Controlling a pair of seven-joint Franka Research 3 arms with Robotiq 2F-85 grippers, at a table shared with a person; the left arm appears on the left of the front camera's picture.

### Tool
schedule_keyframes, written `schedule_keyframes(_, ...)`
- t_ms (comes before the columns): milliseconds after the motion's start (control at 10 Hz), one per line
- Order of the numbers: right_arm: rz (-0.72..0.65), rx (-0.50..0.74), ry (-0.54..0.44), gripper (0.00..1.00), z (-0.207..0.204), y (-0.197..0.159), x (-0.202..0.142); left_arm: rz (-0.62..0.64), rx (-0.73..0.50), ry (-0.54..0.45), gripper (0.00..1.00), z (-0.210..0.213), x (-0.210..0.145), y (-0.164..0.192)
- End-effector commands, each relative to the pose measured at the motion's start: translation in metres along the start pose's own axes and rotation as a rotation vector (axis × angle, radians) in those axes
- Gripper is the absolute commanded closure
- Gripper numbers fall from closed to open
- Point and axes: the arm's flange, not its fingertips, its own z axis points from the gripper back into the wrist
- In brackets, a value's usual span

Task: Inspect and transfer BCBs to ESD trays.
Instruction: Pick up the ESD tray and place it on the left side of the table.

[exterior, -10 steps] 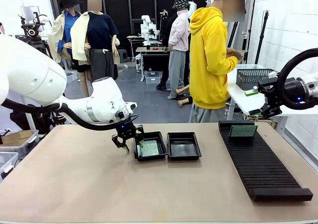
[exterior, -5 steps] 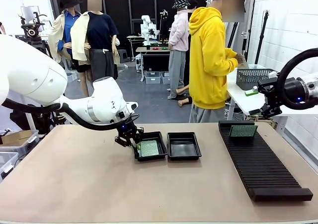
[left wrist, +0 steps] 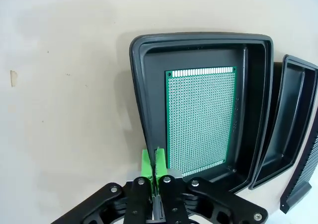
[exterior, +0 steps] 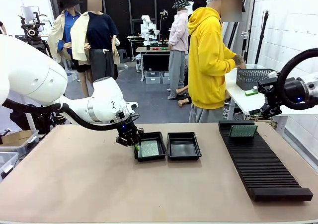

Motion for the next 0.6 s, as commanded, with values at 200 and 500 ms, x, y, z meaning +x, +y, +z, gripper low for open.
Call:
schedule_keyframes(200, -0.016, -0.025, -0.001, 0.00, -0.0009, 0.0033, 0.0002, 0.002, 0.002, -0.002, 1.00, 0.0001, -0.0002, -0.0001)
schedule_keyframes(500, -0.016, -0.025, -0.001, 0.00, -0.0009, 0.0033, 0.0002, -0.024, 0.011, 0.019, 1.00, 0.0077, -0.0008, 0.0072)
